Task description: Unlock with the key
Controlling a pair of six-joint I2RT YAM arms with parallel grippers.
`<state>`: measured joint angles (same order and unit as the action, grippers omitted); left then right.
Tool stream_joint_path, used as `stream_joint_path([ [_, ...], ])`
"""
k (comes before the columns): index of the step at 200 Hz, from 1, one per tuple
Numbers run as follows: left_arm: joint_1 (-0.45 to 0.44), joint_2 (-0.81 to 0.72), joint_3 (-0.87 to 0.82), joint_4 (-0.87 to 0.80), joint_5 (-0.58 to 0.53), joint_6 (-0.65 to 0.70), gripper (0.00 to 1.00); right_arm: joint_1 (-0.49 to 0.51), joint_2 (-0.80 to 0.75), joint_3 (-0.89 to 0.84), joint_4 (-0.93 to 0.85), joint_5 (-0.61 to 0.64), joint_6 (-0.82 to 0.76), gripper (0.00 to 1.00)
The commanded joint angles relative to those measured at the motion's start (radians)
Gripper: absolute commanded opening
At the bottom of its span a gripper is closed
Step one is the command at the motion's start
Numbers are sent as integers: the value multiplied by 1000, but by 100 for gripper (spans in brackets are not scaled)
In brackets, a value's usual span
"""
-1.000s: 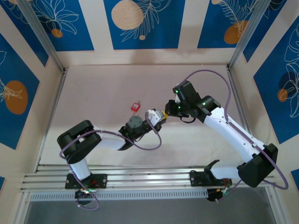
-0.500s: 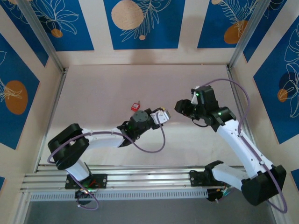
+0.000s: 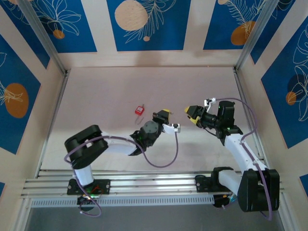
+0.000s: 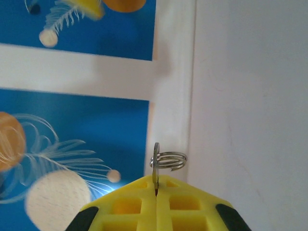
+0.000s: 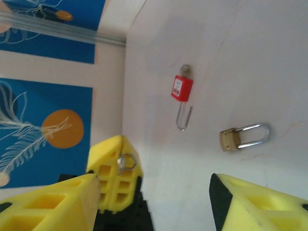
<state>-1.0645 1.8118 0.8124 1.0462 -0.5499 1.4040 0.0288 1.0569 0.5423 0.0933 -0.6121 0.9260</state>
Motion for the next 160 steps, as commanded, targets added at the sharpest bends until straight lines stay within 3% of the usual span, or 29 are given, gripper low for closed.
stream_joint_path([
  [1, -12, 96, -2, 355, -13, 268, 0, 6, 3, -37, 216, -127, 20, 65],
  [73, -20, 161, 86, 362, -33, 262, 0, 0, 54, -94, 337, -153, 16, 61],
  [160, -45, 147, 82, 362, -35, 237, 0, 5, 204, -91, 669, -238, 219, 61],
])
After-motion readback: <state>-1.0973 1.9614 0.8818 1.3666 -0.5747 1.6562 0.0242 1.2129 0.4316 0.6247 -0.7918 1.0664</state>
